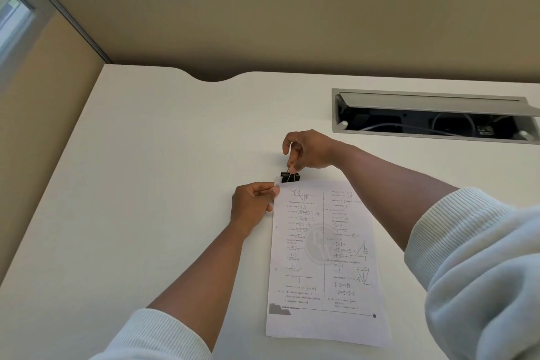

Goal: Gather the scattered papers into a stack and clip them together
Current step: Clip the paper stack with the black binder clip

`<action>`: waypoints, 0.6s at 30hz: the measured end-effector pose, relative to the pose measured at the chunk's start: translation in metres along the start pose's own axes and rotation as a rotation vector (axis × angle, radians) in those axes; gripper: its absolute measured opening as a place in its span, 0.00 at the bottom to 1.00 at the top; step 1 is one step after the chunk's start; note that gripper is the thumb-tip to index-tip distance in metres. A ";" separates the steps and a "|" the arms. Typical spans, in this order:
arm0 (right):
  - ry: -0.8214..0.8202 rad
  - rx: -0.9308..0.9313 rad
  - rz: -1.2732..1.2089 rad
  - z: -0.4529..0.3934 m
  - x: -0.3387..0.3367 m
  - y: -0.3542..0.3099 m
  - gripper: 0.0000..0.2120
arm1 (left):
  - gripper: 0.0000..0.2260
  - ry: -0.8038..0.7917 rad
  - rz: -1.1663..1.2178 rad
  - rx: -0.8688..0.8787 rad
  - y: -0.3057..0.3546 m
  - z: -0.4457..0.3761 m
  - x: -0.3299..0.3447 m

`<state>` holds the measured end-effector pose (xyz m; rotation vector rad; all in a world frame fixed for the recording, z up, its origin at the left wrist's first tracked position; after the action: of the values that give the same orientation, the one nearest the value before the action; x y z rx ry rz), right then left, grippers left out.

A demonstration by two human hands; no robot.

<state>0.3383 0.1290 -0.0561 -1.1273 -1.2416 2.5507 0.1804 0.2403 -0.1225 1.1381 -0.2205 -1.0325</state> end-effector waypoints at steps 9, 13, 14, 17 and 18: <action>0.050 0.006 0.024 0.000 -0.026 0.004 0.16 | 0.09 0.001 -0.002 -0.035 -0.004 -0.004 0.002; 0.051 0.003 0.017 0.000 -0.021 0.004 0.16 | 0.10 -0.001 -0.001 -0.035 -0.004 -0.004 0.002; 0.049 0.003 0.012 0.000 -0.018 0.004 0.16 | 0.10 -0.001 0.001 -0.035 -0.003 -0.004 0.002; 0.035 0.000 0.018 -0.002 -0.012 0.000 0.16 | 0.10 0.006 0.004 -0.030 -0.003 -0.003 0.001; 0.028 -0.004 0.024 -0.002 -0.010 -0.001 0.16 | 0.10 0.008 0.005 -0.027 -0.002 -0.003 0.001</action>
<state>0.3465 0.1276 -0.0505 -1.1813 -1.2343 2.5419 0.1817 0.2411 -0.1260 1.1166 -0.2028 -1.0233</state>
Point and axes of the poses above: each hand's wrist, its own z-axis away from the middle knuckle, its own x-axis out of the palm, y = z × x, the point moved 7 cm from there along -z, towards the middle knuckle, and after that the axes turned 13 degrees about y, right-handed, at the moved point
